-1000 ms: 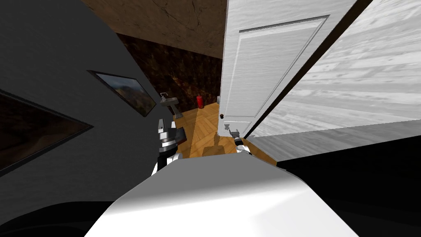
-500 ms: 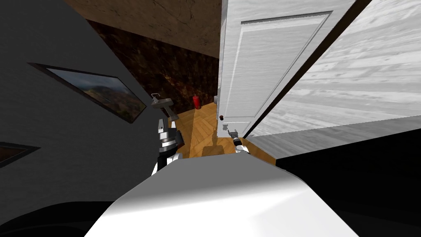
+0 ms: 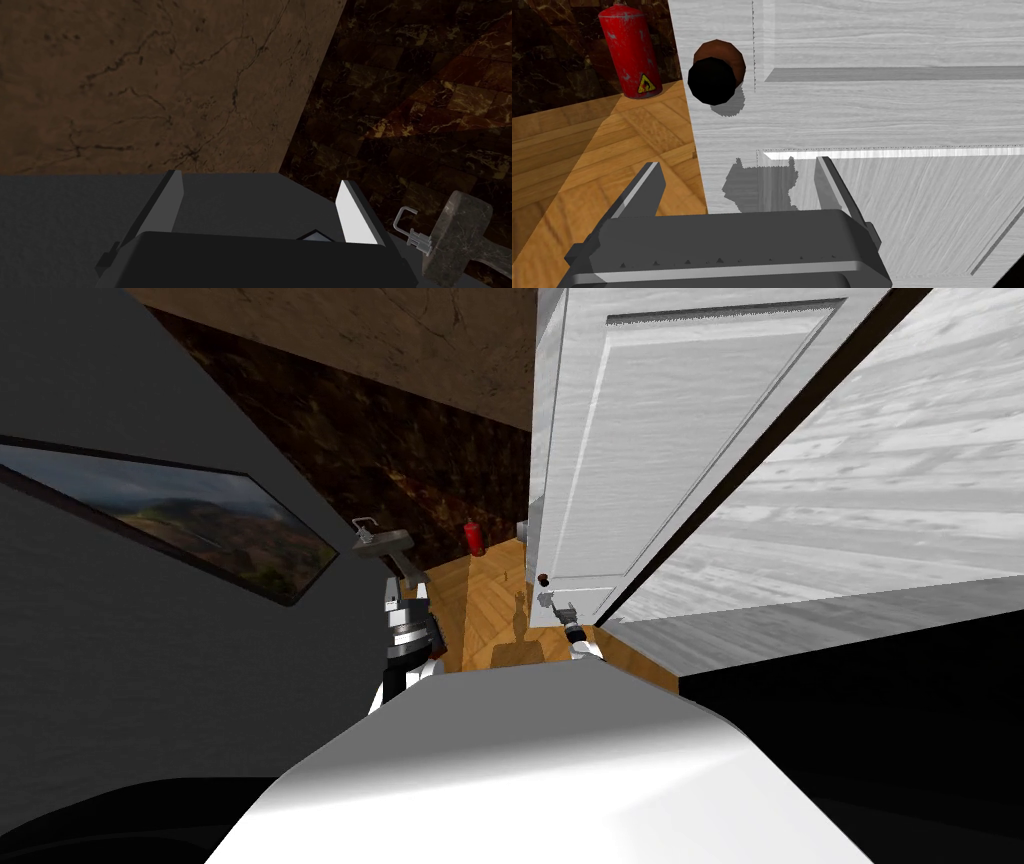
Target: Pull the door open
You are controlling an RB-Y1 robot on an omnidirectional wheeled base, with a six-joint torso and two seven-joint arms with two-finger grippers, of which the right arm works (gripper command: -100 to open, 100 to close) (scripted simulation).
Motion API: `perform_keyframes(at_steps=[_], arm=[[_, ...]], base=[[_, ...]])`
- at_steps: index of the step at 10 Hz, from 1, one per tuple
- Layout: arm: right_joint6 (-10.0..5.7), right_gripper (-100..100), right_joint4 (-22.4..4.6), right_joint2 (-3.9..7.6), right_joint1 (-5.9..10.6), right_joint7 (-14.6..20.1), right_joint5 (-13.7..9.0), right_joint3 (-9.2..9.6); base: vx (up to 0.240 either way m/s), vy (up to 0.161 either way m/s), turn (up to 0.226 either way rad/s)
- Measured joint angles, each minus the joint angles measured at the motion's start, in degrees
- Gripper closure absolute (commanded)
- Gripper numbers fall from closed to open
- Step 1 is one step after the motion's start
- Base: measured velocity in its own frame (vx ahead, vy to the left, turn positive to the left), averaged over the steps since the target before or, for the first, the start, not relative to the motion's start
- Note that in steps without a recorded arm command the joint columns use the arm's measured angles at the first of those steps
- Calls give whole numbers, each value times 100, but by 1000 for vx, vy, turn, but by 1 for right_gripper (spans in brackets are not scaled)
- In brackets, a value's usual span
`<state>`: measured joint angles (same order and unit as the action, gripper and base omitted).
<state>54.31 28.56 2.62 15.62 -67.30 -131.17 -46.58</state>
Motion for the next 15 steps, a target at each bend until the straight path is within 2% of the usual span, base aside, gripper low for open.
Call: perform_keyframes(at_steps=[3,4,5,6,7,8,9,12,13,14,15], arm=[[15,-100,-42,-23,20,-3,10,2],[16,-100,-42,-26,22,-3,11,3],[77,-100,-285,129,88,-76,-74,-68],[89,-100,-228,162,30,-48,-89,-66],[-58,-100,266,48,-187,171,-44,9],[-53,-100,197,119,-163,188,-85,-23],[15,-100,-4,200,-93,109,-122,-61],[71,-100,-219,428,-119,89,-285,-161],[102,-100,-299,549,-139,117,-338,-191],[111,100,-308,563,-138,126,-344,-194],[101,100,-290,579,-134,121,-349,-206]], base=[[129,104,-40],[150,54,185],[169,33,107],[167,12,108],[136,20,55],[59,9,-8],[151,18,206],[235,32,139],[104,15,22],[-10,-9,-46],[-33,-20,-4]])
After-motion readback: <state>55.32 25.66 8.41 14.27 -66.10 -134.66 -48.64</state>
